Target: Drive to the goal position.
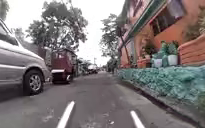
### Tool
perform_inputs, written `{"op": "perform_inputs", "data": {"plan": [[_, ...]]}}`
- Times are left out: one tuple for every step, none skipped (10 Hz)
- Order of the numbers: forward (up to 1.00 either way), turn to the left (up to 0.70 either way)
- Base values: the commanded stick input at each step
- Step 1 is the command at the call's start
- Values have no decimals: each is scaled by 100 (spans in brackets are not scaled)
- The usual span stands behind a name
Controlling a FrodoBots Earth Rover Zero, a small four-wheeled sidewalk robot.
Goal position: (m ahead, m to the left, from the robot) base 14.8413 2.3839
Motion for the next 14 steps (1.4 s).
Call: {"op": "perform_inputs", "data": {"plan": [[85,0],[85,0],[85,0],[85,-10],[85,-34],[85,-32],[85,-26],[85,0],[85,0],[85,0],[85,0],[85,0],[85,0],[85,0]]}}
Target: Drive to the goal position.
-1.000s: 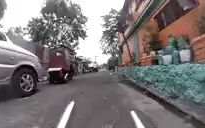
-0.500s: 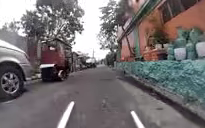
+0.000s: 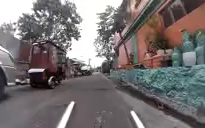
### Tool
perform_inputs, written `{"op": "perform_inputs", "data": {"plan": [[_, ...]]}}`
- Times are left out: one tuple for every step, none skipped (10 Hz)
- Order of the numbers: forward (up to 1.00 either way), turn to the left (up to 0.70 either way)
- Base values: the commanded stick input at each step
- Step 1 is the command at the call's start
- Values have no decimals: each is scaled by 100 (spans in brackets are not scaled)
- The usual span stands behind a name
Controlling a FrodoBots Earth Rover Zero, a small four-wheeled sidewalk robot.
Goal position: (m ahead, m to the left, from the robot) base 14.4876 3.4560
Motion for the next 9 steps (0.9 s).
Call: {"op": "perform_inputs", "data": {"plan": [[85,0],[85,0],[85,0],[85,0],[85,0],[85,0],[85,0],[85,0],[85,0]]}}
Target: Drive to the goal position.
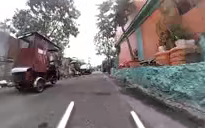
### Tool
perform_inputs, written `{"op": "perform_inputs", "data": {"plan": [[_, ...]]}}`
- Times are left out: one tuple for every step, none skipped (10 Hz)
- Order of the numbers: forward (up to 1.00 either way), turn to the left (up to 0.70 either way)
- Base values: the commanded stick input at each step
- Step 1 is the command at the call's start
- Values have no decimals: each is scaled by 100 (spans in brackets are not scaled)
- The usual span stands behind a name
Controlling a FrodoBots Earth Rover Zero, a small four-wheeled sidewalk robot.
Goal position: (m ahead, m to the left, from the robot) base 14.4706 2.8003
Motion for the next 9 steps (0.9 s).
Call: {"op": "perform_inputs", "data": {"plan": [[85,0],[85,0],[85,0],[85,0],[85,0],[85,0],[85,0],[85,0],[85,0]]}}
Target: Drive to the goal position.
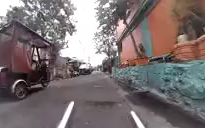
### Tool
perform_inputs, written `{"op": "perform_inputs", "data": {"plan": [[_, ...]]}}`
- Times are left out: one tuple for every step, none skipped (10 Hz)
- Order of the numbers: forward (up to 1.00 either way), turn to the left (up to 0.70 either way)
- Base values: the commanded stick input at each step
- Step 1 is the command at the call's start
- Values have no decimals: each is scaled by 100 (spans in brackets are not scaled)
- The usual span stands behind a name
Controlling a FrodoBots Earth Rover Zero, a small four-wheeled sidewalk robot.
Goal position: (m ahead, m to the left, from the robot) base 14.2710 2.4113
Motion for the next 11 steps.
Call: {"op": "perform_inputs", "data": {"plan": [[85,-34],[85,-34],[85,-26],[85,0],[85,0],[85,0],[85,0],[85,0],[85,0],[85,0],[85,0]]}}
